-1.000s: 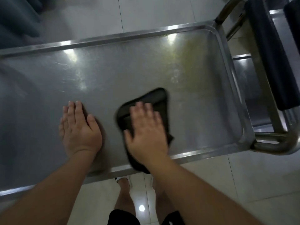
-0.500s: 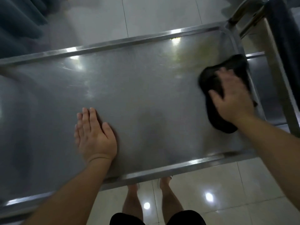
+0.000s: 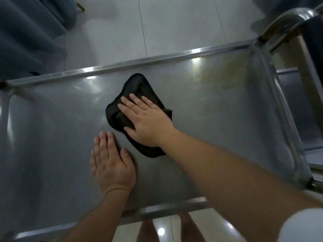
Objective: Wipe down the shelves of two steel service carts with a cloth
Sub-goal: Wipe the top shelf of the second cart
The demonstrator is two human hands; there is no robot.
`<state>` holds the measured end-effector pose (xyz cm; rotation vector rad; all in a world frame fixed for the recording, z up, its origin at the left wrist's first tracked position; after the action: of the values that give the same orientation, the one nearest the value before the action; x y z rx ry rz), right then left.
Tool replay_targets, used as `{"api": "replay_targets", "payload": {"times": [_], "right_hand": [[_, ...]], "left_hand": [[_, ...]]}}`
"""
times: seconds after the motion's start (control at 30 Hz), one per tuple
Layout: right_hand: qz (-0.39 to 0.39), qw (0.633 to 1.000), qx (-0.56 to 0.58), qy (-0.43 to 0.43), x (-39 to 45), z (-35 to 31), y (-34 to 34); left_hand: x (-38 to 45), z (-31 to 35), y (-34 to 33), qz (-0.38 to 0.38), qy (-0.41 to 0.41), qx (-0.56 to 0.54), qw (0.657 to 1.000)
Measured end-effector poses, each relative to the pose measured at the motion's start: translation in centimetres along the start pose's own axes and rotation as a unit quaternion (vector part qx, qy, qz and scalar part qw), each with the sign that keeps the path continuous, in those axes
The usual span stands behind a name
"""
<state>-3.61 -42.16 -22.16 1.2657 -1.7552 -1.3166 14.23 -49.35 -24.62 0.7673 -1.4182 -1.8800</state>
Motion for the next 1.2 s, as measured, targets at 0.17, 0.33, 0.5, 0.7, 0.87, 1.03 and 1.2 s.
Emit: {"api": "replay_targets", "payload": {"times": [0.17,0.33,0.5,0.7,0.87,1.03,1.2], "right_hand": [[0.004,1.0,0.005,-0.001,-6.3,12.4,4.6],[0.14,0.876,0.003,-0.461,-13.9,22.8,7.6],[0.194,0.751,0.042,-0.63,-5.5,18.8,6.2],[0.118,0.906,0.027,-0.405,8.0,6.3,2.8],[0.009,0.998,0.007,-0.065,12.9,3.3,2.2],[-0.013,1.0,-0.003,-0.018,11.3,8.6,3.9],[0.056,0.988,-0.004,-0.143,2.8,18.5,7.3]], "left_hand": [[0.0,-0.2,-0.2,0.013,-0.01,-0.002,1.0],[0.0,0.0,-0.3,0.017,-0.015,0.002,1.0],[0.0,0.1,-0.1,0.026,-0.012,0.005,1.0],[0.0,0.2,0.1,0.021,-0.011,0.01,1.0],[-0.1,0.5,0.3,0.007,0.001,0.007,1.0],[0.0,0.3,0.2,0.018,-0.008,0.014,1.0],[0.1,0.0,0.1,0.027,-0.016,0.011,0.999]]}}
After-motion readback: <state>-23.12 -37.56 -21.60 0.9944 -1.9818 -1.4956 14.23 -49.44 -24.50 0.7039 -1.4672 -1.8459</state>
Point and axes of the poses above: each hand's wrist, its own x-axis towards the middle knuckle, its own y-axis out of the back of the hand, z = x × y, the point moved 1 cm from there along x, towards the middle knuckle, and after that the axes turned 7 degrees about y, right-handed, at the moved point
